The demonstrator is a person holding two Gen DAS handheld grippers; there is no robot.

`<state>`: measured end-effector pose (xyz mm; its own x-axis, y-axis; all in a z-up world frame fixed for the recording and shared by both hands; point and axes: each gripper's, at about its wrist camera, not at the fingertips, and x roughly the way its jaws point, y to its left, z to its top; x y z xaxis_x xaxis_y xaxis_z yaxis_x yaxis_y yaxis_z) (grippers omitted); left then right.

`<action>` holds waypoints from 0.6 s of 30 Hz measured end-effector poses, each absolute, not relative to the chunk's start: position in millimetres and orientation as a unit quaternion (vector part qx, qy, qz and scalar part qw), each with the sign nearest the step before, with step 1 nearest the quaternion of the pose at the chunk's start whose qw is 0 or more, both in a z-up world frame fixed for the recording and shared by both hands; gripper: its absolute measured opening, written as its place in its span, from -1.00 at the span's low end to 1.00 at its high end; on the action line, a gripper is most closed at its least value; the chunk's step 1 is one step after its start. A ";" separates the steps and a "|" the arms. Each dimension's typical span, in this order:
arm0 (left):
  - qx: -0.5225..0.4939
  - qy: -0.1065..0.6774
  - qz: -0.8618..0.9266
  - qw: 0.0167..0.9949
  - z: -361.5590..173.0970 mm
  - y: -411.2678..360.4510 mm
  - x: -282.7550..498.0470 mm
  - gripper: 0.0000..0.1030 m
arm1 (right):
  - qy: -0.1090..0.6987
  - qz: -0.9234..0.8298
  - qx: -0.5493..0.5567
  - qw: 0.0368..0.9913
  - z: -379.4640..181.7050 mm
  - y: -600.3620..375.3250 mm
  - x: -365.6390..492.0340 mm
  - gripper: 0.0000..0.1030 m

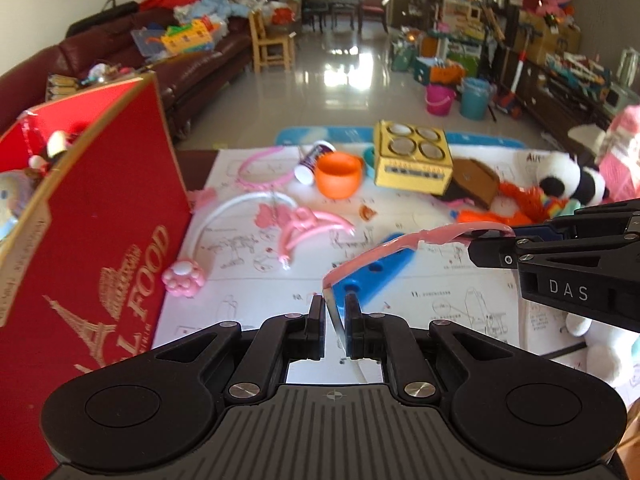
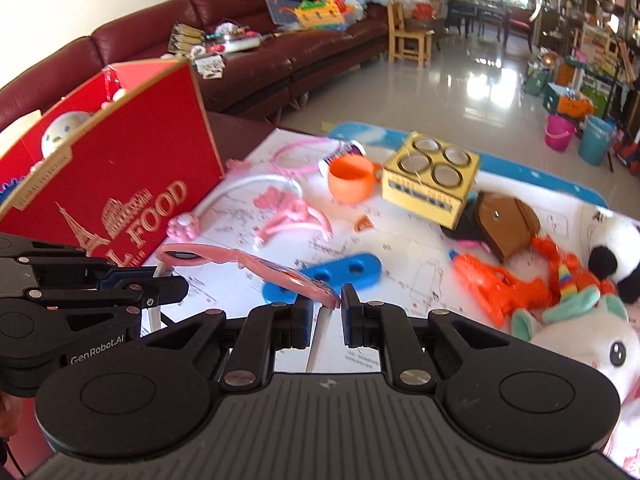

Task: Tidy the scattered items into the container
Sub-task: 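Carry the pink sunglasses over the red box with both tools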

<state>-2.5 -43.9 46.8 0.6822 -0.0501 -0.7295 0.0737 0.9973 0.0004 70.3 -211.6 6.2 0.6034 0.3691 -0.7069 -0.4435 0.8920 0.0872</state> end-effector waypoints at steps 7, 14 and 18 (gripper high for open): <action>-0.014 0.344 0.012 0.939 88.0 -0.9 -28.4 -0.92 | 0.330 0.271 -0.084 0.901 49.6 -171.5 60.6 -0.67; -0.058 0.264 0.090 0.959 146.5 76.7 -65.3 -0.91 | 0.263 0.343 -0.111 0.895 107.4 -97.8 48.8 -0.68; -0.063 0.226 0.150 0.960 173.4 123.7 -88.0 -0.91 | 0.224 0.389 -0.131 0.884 133.9 -42.5 36.7 -0.68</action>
